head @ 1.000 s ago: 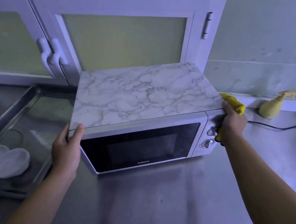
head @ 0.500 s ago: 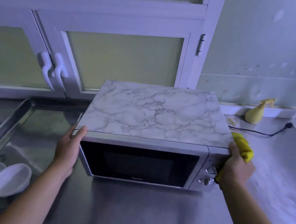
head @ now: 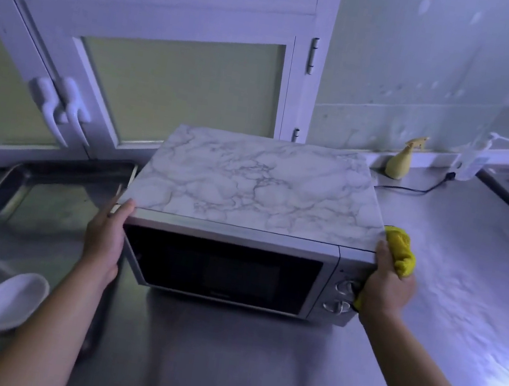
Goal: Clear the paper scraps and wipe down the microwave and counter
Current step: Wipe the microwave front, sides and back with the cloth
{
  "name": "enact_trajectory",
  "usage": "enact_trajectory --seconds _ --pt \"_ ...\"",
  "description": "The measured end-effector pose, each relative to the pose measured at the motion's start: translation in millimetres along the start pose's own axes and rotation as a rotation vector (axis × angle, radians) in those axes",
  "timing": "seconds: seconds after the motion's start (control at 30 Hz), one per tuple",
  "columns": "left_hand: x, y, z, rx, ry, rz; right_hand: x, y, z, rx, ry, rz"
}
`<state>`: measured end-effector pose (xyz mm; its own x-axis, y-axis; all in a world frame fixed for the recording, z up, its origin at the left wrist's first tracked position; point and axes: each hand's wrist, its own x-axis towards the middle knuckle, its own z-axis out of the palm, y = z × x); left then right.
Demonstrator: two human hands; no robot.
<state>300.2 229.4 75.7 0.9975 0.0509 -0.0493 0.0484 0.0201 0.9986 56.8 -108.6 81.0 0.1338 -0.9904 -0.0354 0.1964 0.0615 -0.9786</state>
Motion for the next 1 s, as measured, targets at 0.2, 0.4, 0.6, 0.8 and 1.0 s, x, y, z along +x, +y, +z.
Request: enact_trajectory --seconds 0.2,0.4,0.6,0.8,1.0 --pt "-69.1 -5.5 -10.7 0.155 0.166 0.059 17.4 -15.6 -9.3 0.029 -0.115 0.081" --pt "-82.7 14.0 1.5 0.311 0.209 0.072 32.9 -22.3 -20.2 -0.173 -0.274 0.179" --pt "-80.2 44.9 52.7 0.668 0.069 0.477 43.8 -72.6 -21.4 -0.251 -0.421 -0.237" --pt "-61.2 49.7 135.4 1.215 -0.235 0.399 46.0 -89.8 -7.6 -1.258 -1.429 -0.671" --pt "-57.2 36.7 138.4 1.326 -0.237 0.39 57.5 -65.7 40.7 -1.347 -1.212 -0.849"
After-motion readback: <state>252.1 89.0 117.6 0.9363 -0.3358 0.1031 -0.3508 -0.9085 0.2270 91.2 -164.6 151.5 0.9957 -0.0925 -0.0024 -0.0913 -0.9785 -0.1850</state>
